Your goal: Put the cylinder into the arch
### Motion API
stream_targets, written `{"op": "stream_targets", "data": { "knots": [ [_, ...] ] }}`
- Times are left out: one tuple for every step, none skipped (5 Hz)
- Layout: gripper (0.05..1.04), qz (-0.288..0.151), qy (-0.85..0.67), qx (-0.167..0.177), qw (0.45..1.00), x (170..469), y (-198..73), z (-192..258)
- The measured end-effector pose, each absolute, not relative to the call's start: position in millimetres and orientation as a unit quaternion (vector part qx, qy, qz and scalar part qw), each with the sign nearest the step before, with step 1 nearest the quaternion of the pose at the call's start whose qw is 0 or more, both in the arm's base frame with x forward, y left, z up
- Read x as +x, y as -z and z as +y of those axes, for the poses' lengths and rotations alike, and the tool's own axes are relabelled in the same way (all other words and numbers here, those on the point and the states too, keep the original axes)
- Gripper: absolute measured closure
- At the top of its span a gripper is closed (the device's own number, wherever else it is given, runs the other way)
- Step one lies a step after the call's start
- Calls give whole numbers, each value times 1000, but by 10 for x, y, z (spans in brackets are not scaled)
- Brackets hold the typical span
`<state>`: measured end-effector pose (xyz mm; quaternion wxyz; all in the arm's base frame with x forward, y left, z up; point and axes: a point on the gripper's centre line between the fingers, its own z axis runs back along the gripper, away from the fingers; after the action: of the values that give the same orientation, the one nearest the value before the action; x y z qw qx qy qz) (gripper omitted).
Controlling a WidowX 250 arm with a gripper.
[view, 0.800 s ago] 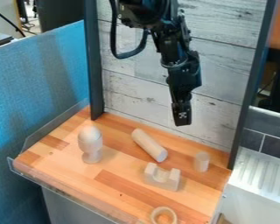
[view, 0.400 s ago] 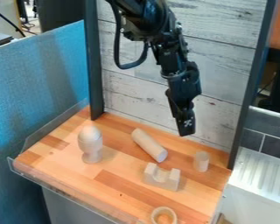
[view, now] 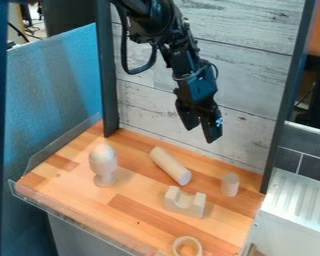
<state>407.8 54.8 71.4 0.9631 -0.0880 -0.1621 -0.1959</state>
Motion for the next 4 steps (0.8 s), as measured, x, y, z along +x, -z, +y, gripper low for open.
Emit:
{"op": "stream_targets", "data": {
  "knots": [
    [83,-106,59,-99,988,4119,-707,630],
    [83,-74,-76,-92,990,4093,-739,698],
    [83,-53,-187,-35,980,4057,-708,748],
    [83,-50,-224,-9,973,4066,-477,759]
  ]
}}
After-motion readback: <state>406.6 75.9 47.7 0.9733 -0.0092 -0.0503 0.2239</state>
